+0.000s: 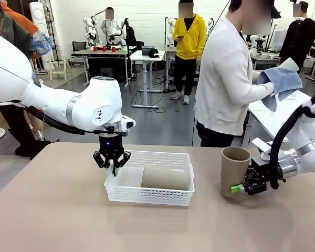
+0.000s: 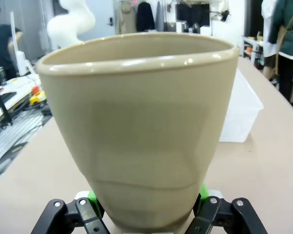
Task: Clean and organize the cups into the basket.
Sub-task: Pick up the Reusable plastic cup from the right side of the table and stack it inside the Organizing basket in the center of the table.
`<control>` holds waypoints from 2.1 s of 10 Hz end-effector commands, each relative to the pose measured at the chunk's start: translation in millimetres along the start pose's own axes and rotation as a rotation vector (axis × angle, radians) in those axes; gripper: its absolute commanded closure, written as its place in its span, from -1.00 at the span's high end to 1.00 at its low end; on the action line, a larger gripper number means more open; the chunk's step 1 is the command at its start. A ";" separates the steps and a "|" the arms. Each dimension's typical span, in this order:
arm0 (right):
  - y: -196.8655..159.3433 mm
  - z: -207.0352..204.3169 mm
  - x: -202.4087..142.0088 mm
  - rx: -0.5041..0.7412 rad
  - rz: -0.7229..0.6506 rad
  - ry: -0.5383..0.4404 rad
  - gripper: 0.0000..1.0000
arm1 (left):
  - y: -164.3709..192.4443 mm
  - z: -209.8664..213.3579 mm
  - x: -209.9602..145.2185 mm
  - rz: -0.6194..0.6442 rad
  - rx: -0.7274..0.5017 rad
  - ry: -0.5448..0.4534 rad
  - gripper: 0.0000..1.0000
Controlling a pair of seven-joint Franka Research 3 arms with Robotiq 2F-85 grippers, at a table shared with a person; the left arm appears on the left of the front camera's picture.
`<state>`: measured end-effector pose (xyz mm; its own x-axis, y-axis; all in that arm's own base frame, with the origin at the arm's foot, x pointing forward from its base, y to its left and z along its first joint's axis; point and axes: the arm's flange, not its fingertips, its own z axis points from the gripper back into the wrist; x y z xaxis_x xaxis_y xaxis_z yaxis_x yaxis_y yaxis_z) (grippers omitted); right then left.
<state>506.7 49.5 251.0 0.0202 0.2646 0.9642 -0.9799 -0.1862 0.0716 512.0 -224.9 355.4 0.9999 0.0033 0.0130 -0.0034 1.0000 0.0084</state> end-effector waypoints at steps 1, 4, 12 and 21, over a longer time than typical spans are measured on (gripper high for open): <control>39.3 14.0 64.5 -0.164 -0.070 0.026 0.20 | -0.6 2.1 0.3 0.000 -0.001 -0.004 -1.00; 72.7 38.2 156.9 -0.285 -0.106 0.046 0.20 | -0.6 2.1 0.3 0.000 -0.001 -0.004 -1.00; 81.3 52.3 188.7 -0.284 -0.082 0.057 0.20 | -0.6 2.1 0.3 0.000 -0.001 -0.004 -1.00; -20.2 -114.4 257.5 -0.318 -0.254 0.776 0.59 | -0.6 2.1 0.3 0.000 -0.001 -0.004 -1.00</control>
<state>488.9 223.0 470.0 0.1833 0.8145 0.5504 -0.9804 0.1924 0.0419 511.8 -225.2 355.4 0.9999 0.0026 0.0128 -0.0027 1.0000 0.0084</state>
